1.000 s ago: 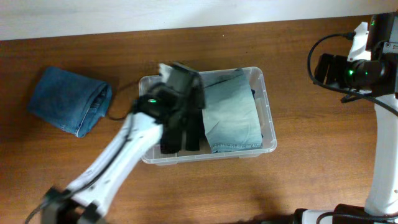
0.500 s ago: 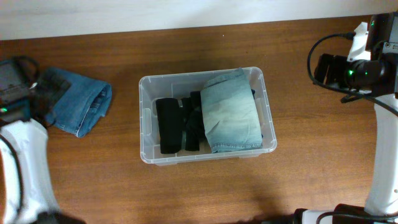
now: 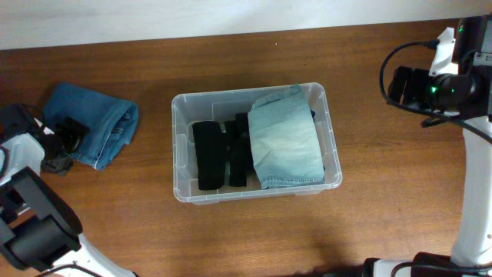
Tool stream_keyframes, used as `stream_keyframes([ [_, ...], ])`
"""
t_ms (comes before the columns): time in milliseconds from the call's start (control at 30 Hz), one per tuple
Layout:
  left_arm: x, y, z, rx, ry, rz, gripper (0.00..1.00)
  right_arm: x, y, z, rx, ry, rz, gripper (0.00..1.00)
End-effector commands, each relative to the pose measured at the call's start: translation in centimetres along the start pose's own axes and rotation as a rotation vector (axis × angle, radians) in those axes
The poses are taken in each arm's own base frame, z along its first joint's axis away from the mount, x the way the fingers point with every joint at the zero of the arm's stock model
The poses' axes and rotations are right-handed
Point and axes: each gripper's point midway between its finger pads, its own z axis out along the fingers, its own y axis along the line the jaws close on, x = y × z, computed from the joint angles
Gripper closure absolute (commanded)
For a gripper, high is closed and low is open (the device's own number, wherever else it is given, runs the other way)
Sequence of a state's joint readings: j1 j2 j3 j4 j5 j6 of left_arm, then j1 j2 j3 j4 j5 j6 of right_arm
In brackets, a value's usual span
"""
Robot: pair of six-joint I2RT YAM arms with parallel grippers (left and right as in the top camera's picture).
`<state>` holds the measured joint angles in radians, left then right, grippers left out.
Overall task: Pack container
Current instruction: 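Grasp the dark-blue folded jeans with the left gripper, then place the dark-blue jeans into the box's left half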
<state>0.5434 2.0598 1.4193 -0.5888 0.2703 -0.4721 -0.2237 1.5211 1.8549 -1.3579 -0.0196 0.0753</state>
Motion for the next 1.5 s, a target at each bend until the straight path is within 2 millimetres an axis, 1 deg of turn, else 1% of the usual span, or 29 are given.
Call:
stream_keyframes([
  [0, 2.0, -0.2, 2.5, 0.058, 0.1, -0.028, 0.01, 0.1, 0.1, -0.1, -0.007, -0.002, 0.007, 0.02],
  [33, 2.1, -0.1, 2.7, 0.058, 0.108, -0.03, 0.06, 0.1, 0.1, -0.1, -0.007, -0.001, 0.007, 0.02],
  [67, 2.3, 0.0, 2.8, 0.055, 0.114, -0.032, 0.17, 0.1, 0.1, -0.1, -0.007, -0.001, 0.007, 0.02],
  [100, 2.4, 0.1, 2.8, 0.053, 0.118, -0.034, 0.35, 0.1, 0.1, -0.1, -0.007, -0.001, 0.007, 0.01],
  [167, 2.5, 0.1, 2.8, 0.051, 0.123, -0.035, 0.56, 0.1, 0.2, -0.1, -0.008, 0.0, 0.007, 0.02],
  [200, 2.7, 0.1, 2.7, 0.05, 0.132, -0.037, 0.81, 0.1, 0.3, -0.1, -0.014, 0.001, 0.007, 0.02],
  [233, 2.9, 0.0, 2.7, 0.057, 0.14, -0.028, 0.89, 0.1, 0.4, -0.1, -0.02, 0.001, 0.007, 0.02],
  [300, 3.1, -0.7, 2.2, 0.094, 0.152, 0.002, 0.99, 0.2, 0.4, -0.1, -0.025, 0.002, 0.002, 0.02],
  [367, 2.9, -1.7, 1.3, 0.135, 0.147, 0.031, 0.99, 0.2, 0.4, -0.1, -0.025, 0.002, -0.007, 0.02],
  [400, 2.8, -2.3, 0.5, 0.156, 0.139, 0.047, 1.0, 0.2, 0.4, -0.1, -0.025, 0.002, -0.009, 0.02],
  [467, 2.1, -3.9, -2.7, 0.201, 0.091, 0.09, 0.99, 0.2, 0.4, -0.1, -0.025, 0.003, -0.008, 0.02],
  [567, 1.6, -9.0, -10.7, 0.372, -0.04, 0.259, 0.99, 0.3, 0.4, -0.1, -0.025, 0.005, -0.009, 0.02],
  [667, 3.1, -12.9, -18.2, 0.479, -0.154, 0.374, 1.0, 0.3, 0.4, -0.1, -0.025, 0.006, -0.009, 0.02],
  [700, 3.9, -14.0, -20.6, 0.505, -0.195, 0.42, 1.0, 0.3, 0.4, -0.1, -0.025, 0.006, -0.009, 0.02],
  [733, 4.8, -15.0, -22.4, 0.527, -0.224, 0.453, 0.99, 0.3, 0.4, -0.1, -0.025, 0.007, -0.009, 0.01],
  [767, 6.4, -16.3, -25.1, 0.563, -0.263, 0.504, 0.99, 0.3, 0.4, -0.1, -0.025, 0.009, -0.008, 0.02],
  [867, 11.2, -19.2, -30.6, 0.665, -0.326, 0.637, 1.0, 0.4, 0.4, -0.1, -0.025, 0.009, -0.008, 0.02],
  [900, 12.6, -19.9, -31.7, 0.692, -0.331, 0.67, 1.0, 0.4, 0.4, -0.1, -0.025, 0.009, -0.008, 0.02],
  [933, 14.6, -20.7, -33.0, 0.731, -0.332, 0.717, 0.99, 0.4, 0.4, -0.1, -0.025, 0.009, -0.008, 0.02],
  [1000, 18.5, -22.1, -34.4, 0.795, -0.291, 0.798, 0.99, 0.4, 0.4, -0.1, -0.025, 0.009, -0.008, 0.02],
  [1033, 21.0, -22.6, -34.3, 0.817, -0.234, 0.84, 0.99, 0.4, 0.4, -0.1, -0.025, 0.01, -0.008, 0.02],
  [1067, 22.6, -22.8, -33.7, 0.812, -0.188, 0.861, 1.0, 0.4, 0.4, -0.1, -0.024, 0.012, -0.008, 0.02],
  [1100, 24.4, -22.9, -32.4, 0.784, -0.126, 0.886, 1.0, 0.5, 0.4, -0.1, -0.024, 0.014, -0.008, 0.02],
  [1200, 27.4, -23.1, -30.0, 0.752, -0.015, 0.931, 0.99, 0.5, 0.4, -0.1, -0.024, 0.017, -0.008, 0.02],
  [1233, 28.7, -23.3, -28.9, 0.744, 0.034, 0.95, 0.99, 0.5, 0.4, -0.1, -0.024, 0.017, -0.008, 0.02],
  [1267, 30.5, -23.7, -26.9, 0.726, 0.106, 0.983, 0.99, 0.5, 0.4, -0.1, -0.024, 0.017, -0.008, 0.02],
  [1367, 33.0, -24.2, -23.8, 0.69, 0.207, 1.041, 0.99, 0.5, 0.4, -0.1, -0.024, 0.016, -0.008, 0.01],
  [1400, 33.8, -24.2, -22.4, 0.665, 0.252, 1.05, 0.99, 0.5, 0.4, -0.1, -0.024, 0.016, -0.008, 0.02],
  [1467, 34.4, -23.9, -19.7, 0.611, 0.293, 1.076, 0.99, 0.5, 0.4, -0.1, -0.024, 0.016, -0.008, 0.02],
])
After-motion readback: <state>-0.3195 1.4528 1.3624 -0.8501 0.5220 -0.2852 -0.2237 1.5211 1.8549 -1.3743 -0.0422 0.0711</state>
